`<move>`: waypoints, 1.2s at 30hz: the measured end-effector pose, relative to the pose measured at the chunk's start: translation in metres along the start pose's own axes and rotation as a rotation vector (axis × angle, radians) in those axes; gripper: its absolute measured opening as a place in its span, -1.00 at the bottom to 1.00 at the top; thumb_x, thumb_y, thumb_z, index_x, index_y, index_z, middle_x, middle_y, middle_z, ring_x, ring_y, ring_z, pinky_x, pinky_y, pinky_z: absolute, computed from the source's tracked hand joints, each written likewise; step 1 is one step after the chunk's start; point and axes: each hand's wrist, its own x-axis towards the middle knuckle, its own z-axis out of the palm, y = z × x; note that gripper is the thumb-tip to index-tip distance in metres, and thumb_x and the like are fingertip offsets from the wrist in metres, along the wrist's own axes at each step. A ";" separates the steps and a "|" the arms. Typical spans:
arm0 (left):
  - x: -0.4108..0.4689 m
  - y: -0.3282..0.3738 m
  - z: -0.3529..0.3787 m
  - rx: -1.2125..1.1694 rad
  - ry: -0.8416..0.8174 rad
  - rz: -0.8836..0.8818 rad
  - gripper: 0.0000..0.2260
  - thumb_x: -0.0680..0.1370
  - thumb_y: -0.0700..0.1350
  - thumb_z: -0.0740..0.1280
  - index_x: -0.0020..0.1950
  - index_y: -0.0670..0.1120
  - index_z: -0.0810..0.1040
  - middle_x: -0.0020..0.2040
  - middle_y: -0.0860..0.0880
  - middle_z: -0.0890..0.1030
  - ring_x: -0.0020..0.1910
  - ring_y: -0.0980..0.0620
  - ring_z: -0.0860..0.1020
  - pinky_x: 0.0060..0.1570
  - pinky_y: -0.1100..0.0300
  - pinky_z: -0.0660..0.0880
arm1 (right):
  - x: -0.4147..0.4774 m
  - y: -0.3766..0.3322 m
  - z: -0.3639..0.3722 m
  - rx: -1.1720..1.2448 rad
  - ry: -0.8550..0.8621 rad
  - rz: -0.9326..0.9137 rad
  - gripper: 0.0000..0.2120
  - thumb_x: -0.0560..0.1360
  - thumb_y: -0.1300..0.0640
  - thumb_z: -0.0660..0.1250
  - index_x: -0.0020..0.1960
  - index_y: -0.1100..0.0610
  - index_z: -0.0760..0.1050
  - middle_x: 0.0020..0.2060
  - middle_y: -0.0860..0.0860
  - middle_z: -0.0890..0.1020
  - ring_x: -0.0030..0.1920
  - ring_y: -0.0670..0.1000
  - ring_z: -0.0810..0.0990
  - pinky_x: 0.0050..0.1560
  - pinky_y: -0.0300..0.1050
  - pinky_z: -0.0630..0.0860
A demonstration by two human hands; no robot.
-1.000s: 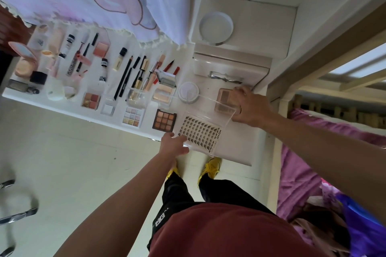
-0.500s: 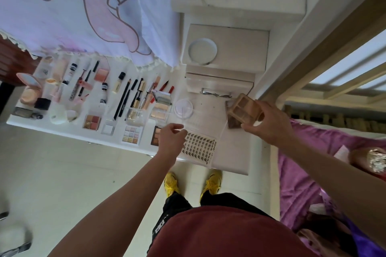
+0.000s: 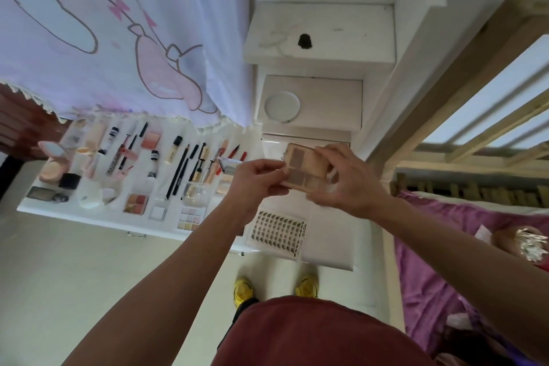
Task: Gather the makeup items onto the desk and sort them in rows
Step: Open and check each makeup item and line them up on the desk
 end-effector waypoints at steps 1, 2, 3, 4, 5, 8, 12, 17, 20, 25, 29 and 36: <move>-0.001 0.001 -0.005 -0.003 0.005 0.002 -0.80 0.49 -0.29 0.42 0.09 -0.31 0.59 -0.12 -0.22 0.66 -0.20 -0.08 0.65 -0.20 0.17 0.61 | 0.001 -0.005 0.000 0.085 0.005 0.030 -0.15 0.28 -0.09 0.59 0.46 0.10 0.34 0.21 -0.08 0.40 -0.03 -0.13 0.48 0.01 -0.21 0.55; -0.002 0.002 -0.010 -0.004 0.003 0.002 -0.80 0.49 -0.29 0.42 0.10 -0.31 0.60 -0.11 -0.22 0.66 -0.18 -0.09 0.65 -0.19 0.17 0.61 | 0.003 -0.009 -0.001 0.208 0.012 0.085 -0.24 0.31 -0.04 0.59 0.42 0.10 0.39 0.16 -0.08 0.46 -0.08 -0.14 0.53 -0.08 -0.28 0.56; -0.004 0.003 -0.016 -0.004 -0.002 0.005 -0.81 0.49 -0.28 0.42 0.09 -0.30 0.60 -0.10 -0.22 0.66 -0.16 -0.09 0.65 -0.19 0.16 0.61 | 0.006 -0.013 -0.002 0.359 0.006 0.156 -0.36 0.36 0.05 0.57 0.37 0.12 0.45 0.10 -0.05 0.53 -0.13 -0.16 0.57 -0.15 -0.32 0.56; -0.005 0.004 -0.021 -0.006 -0.011 0.009 -0.83 0.50 -0.29 0.41 0.07 -0.29 0.61 -0.11 -0.20 0.66 -0.16 -0.08 0.64 -0.18 0.15 0.61 | 0.009 -0.017 -0.004 0.521 -0.013 0.230 -0.50 0.43 0.14 0.52 0.32 0.17 0.50 0.03 -0.01 0.61 -0.21 -0.15 0.61 -0.21 -0.31 0.57; -0.007 0.005 -0.024 -0.010 -0.020 0.016 -0.87 0.50 -0.30 0.40 0.03 -0.27 0.62 -0.14 -0.18 0.65 -0.18 -0.07 0.64 -0.19 0.14 0.61 | 0.011 -0.020 -0.007 0.667 -0.041 0.297 -0.62 0.48 0.21 0.45 0.28 0.23 0.54 -0.05 0.04 0.66 -0.26 -0.13 0.63 -0.24 -0.28 0.59; -0.012 0.008 -0.031 -0.041 -0.006 0.046 -0.92 0.52 -0.31 0.36 -0.04 -0.22 0.63 -0.19 -0.14 0.65 -0.21 -0.04 0.62 -0.19 0.12 0.61 | 0.017 -0.026 -0.004 0.885 -0.103 0.407 -0.78 0.53 0.29 0.38 0.17 0.27 0.59 -0.21 0.09 0.71 -0.27 -0.03 0.68 -0.27 -0.21 0.60; -0.015 0.008 -0.037 -0.030 0.120 0.075 -0.91 0.51 -0.30 0.38 0.00 -0.22 0.64 -0.13 -0.19 0.65 -0.21 -0.07 0.61 -0.26 0.16 0.57 | 0.019 -0.038 0.005 1.016 -0.112 0.511 -0.87 0.51 0.30 0.38 0.04 0.32 0.58 -0.22 0.18 0.70 -0.29 0.04 0.69 -0.34 -0.21 0.58; -0.024 0.011 -0.039 0.214 0.140 0.199 -0.67 0.42 -0.18 0.52 0.15 -0.16 0.61 0.02 -0.14 0.64 -0.10 -0.04 0.64 -0.11 0.13 0.61 | 0.019 -0.051 0.007 1.206 -0.157 0.605 -0.89 0.53 0.29 0.34 0.01 0.34 0.53 -0.30 0.18 0.68 -0.31 0.06 0.68 -0.36 -0.22 0.60; -0.029 0.012 -0.040 0.412 0.027 0.261 -0.34 0.28 -0.10 0.62 0.34 -0.09 0.49 0.20 0.00 0.55 0.11 0.07 0.59 0.04 0.16 0.60 | 0.019 -0.054 0.003 1.327 -0.162 0.669 -0.91 0.53 0.29 0.31 -0.06 0.32 0.56 -0.32 0.16 0.67 -0.32 0.03 0.68 -0.37 -0.27 0.59; -0.032 0.019 -0.038 0.368 0.025 0.341 -0.33 0.29 -0.24 0.61 0.36 -0.13 0.46 0.21 -0.07 0.55 0.14 0.02 0.60 0.02 0.18 0.60 | 0.020 -0.057 -0.003 1.426 -0.162 0.725 -0.92 0.52 0.30 0.31 -0.10 0.31 0.56 -0.34 0.17 0.66 -0.36 0.01 0.68 -0.42 -0.28 0.57; -0.030 0.025 -0.037 0.152 0.019 0.274 -0.35 0.24 -0.19 0.58 0.31 -0.12 0.50 0.12 -0.11 0.64 0.03 -0.02 0.66 0.04 0.14 0.59 | 0.021 -0.058 -0.010 1.352 -0.226 0.646 -0.85 0.50 0.28 0.36 0.06 0.26 0.55 -0.25 0.14 0.67 -0.29 0.02 0.68 -0.38 -0.24 0.58; -0.022 0.025 -0.042 -0.032 -0.069 0.172 -0.46 0.24 -0.10 0.51 0.22 -0.13 0.58 0.08 -0.20 0.57 0.12 -0.13 0.55 0.35 -0.13 0.40 | 0.025 -0.052 -0.030 0.824 -0.273 0.229 -0.47 0.27 0.00 0.51 0.21 0.09 0.58 0.02 -0.05 0.69 -0.02 -0.11 0.67 0.00 -0.09 0.61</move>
